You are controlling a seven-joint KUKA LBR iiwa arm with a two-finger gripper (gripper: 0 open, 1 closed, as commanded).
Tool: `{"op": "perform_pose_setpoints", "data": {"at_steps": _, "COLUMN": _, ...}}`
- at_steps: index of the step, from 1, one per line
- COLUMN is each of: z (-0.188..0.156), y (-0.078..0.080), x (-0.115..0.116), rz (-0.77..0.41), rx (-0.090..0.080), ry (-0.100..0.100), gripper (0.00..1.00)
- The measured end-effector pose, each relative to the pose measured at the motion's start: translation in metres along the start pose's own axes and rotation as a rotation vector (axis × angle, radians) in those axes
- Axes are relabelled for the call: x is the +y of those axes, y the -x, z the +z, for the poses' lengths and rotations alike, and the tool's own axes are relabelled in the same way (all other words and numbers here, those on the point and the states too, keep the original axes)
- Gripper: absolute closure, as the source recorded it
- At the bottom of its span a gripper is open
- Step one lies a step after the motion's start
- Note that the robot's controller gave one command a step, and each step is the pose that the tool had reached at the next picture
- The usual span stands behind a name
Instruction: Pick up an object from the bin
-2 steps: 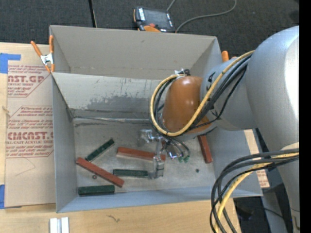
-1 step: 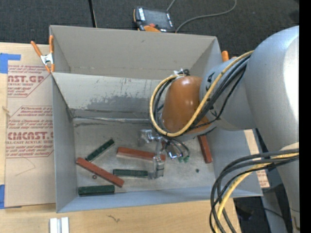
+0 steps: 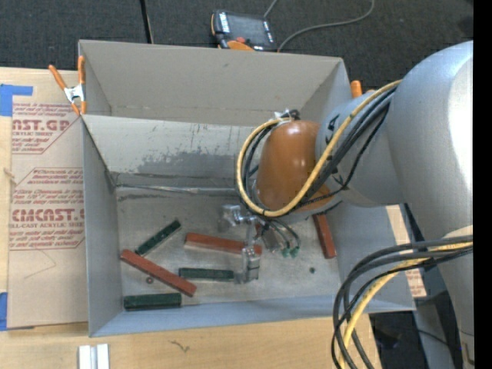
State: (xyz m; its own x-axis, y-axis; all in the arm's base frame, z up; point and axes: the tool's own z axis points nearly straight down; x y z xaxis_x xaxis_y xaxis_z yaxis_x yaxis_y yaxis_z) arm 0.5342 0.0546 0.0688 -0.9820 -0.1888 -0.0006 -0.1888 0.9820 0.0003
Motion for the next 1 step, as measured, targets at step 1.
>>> {"op": "perform_pose_setpoints", "data": {"at_steps": 1, "z": 0.0002, "y": 0.0002, "x": 0.0003, "rz": 0.000, "rx": 0.000, "ry": 0.000, "gripper": 0.00}}
